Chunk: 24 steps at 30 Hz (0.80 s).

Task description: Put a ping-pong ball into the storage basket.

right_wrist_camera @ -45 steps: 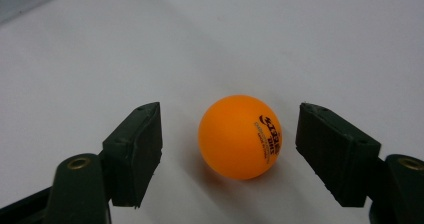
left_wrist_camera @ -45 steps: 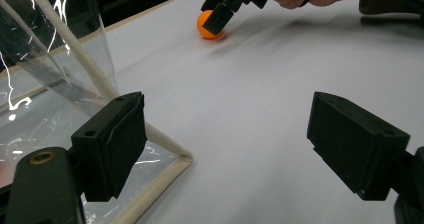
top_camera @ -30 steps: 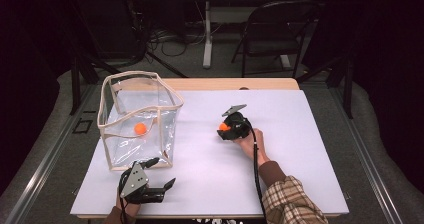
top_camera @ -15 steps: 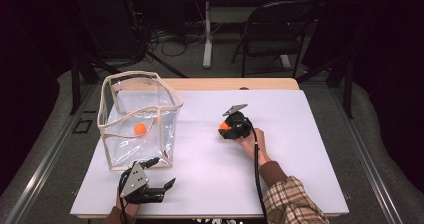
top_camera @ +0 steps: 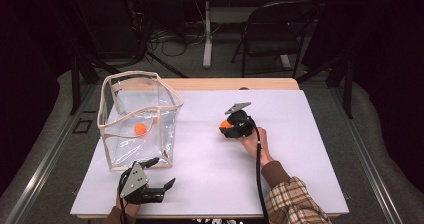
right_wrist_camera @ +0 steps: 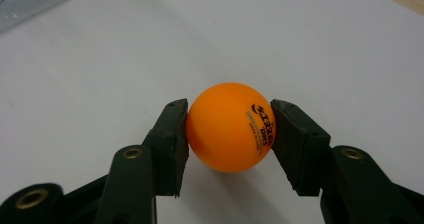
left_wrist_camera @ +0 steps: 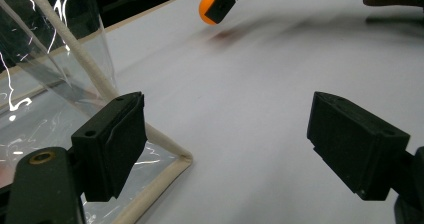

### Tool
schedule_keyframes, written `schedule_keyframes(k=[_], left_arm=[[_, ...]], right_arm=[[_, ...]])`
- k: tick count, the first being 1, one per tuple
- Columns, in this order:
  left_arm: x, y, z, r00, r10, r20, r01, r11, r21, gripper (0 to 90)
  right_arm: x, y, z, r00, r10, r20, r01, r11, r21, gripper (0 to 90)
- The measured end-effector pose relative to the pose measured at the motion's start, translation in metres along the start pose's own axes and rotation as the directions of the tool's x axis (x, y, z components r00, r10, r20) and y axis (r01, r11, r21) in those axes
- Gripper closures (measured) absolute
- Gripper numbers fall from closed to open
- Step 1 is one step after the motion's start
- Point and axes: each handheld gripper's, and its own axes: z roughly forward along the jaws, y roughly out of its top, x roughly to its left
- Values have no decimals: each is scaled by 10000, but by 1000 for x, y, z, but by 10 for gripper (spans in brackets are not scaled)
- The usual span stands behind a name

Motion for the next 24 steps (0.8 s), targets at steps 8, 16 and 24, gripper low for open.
schedule_keyframes(k=[8,16,24], left_arm=[[0,0,0,10000,-8,-3,8,10000,-15,159],[1,-1,0,10000,-17,5,17,10000,-15,159],[2,-2,-2,9999,-93,-56,93,9999,-47,159]], right_arm=[[2,4,-10,10000,-60,19,61,9998,-197,505],[3,6,-17,9999,-156,6,156,9995,-274,505],[2,9,-23,9997,-245,24,246,9991,-358,505]])
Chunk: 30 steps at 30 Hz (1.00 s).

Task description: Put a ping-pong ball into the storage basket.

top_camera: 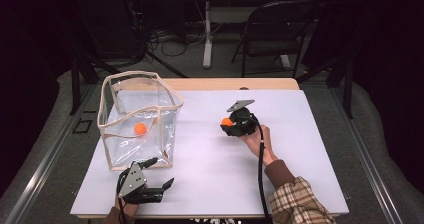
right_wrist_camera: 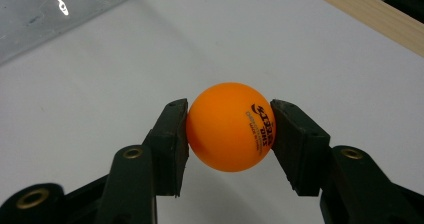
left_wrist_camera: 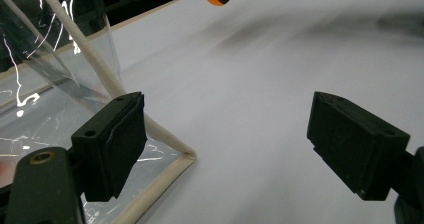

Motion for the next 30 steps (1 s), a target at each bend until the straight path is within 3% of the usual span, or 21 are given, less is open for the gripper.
schedule_keyframes(k=[30], left_arm=[[-1,2,3,9999,101,118,-101,9999,-8,159]], right_arm=[[5,14,-24,9999,-101,-74,98,9989,-449,507]])
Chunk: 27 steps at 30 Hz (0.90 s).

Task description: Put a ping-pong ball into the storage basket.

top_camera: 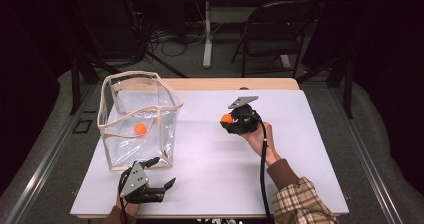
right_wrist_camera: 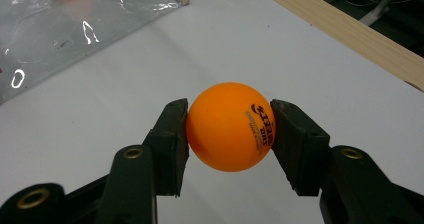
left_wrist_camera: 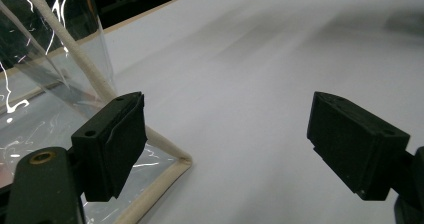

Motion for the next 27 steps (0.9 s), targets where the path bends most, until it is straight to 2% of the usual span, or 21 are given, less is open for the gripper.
schedule_keyframes(k=[12,14,27], left_arm=[[0,-1,-1,10000,-45,-55,45,10000,14,159],[0,-1,-1,10000,-36,-62,36,10000,7,159],[-1,0,-1,10000,-20,-40,20,10000,10,159]], right_arm=[[0,4,-6,10000,-93,-11,93,10000,-30,508],[0,10,-13,9998,-170,45,170,9998,-139,508],[1,15,-19,9998,-206,26,207,9993,-319,509]])
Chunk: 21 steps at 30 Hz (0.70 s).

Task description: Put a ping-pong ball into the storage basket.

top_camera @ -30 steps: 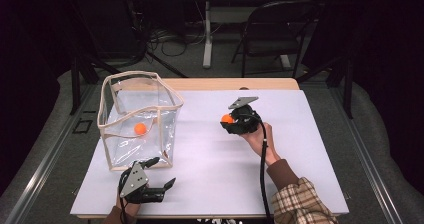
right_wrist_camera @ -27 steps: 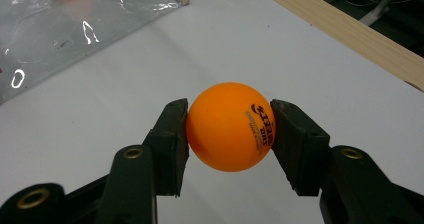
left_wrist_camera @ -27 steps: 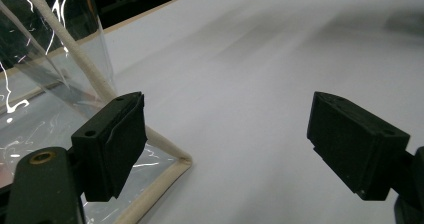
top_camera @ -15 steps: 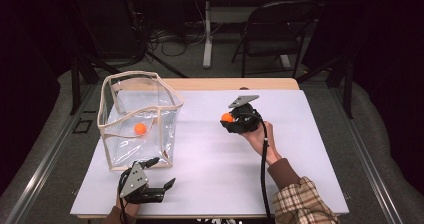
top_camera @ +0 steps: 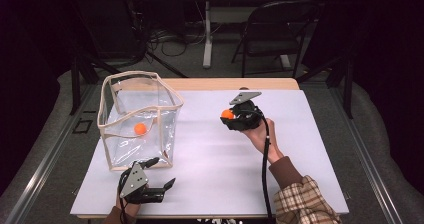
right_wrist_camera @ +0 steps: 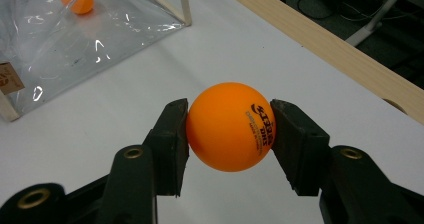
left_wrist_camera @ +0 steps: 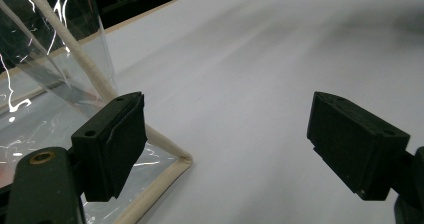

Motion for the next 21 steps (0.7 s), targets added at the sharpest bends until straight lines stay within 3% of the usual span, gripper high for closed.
schedule_keyframes(k=[21], left_arm=[[-1,1,0,10000,39,14,-39,10000,9,159]], right_arm=[[1,8,-14,10000,-83,37,84,9995,-312,509]])
